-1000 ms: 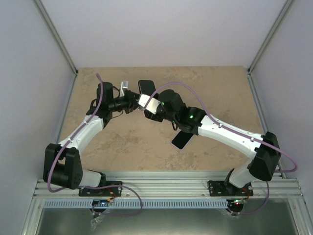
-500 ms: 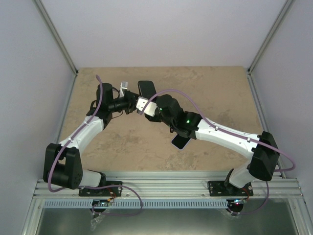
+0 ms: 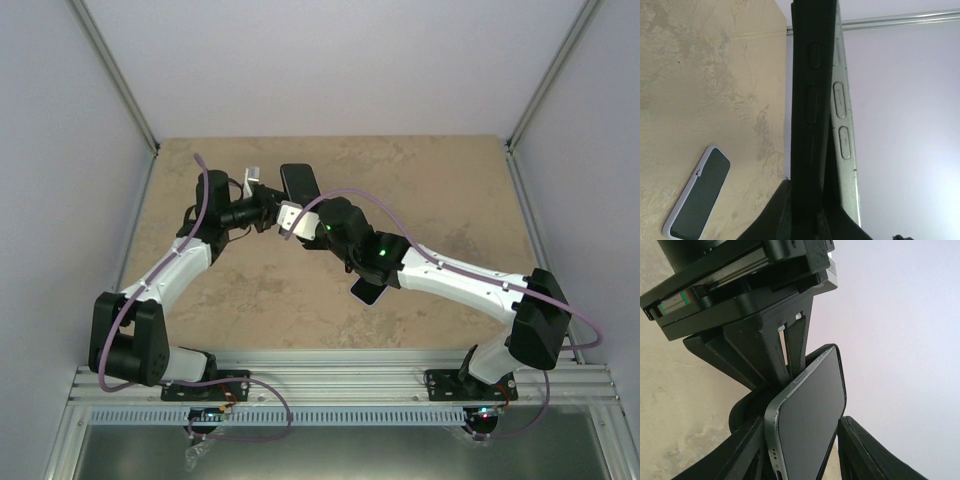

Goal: Take the phone out of the phone case
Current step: Remove the phone case from the phone.

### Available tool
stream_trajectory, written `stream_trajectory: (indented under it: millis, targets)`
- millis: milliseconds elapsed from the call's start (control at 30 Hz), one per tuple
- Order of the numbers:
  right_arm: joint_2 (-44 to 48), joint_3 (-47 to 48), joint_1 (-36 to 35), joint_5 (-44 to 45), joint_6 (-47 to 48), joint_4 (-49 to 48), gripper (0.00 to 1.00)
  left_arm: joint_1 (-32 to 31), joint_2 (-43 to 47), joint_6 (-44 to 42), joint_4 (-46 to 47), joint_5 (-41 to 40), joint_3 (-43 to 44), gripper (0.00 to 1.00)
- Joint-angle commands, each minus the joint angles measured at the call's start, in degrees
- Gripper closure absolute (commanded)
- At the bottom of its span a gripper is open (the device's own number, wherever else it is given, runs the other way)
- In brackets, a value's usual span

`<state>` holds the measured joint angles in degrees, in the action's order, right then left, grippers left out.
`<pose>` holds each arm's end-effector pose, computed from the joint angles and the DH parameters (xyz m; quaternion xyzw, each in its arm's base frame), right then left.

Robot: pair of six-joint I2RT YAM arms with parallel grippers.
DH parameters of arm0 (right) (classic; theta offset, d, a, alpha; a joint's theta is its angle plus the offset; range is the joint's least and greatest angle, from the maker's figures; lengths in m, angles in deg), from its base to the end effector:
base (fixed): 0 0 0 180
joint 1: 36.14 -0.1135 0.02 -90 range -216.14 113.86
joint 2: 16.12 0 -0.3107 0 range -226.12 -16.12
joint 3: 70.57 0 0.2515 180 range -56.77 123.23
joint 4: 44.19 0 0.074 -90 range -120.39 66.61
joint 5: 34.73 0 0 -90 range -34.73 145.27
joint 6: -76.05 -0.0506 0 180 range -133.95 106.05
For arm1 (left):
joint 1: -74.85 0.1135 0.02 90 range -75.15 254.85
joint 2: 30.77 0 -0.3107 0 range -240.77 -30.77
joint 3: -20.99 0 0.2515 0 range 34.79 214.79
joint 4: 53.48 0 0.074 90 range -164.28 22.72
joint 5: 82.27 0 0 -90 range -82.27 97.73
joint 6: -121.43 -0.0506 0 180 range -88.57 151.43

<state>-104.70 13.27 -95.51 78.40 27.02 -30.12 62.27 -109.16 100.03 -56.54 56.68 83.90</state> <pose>0.2092 0.3143 0.3645 -0.5370 0.5999 -0.0698 0.5890 0.2860 -0.1029 0.3166 -0.1334 0.7659 -0.6012 0.1848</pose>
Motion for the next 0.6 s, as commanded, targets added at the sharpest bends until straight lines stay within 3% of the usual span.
stream_trajectory:
  millis: [0, 567]
  targets:
    - [-0.83, -3.80, -0.14, 7.57, 7.14, -9.59, 0.60, 0.07, 0.92, 2.11, 6.04, 4.14, -0.40, 1.00]
    - [-3.89, -7.68, -0.40, 10.85, 17.78, -22.20, 0.66, -0.03, 1.40, 3.25, 9.55, 6.61, -2.41, 1.00]
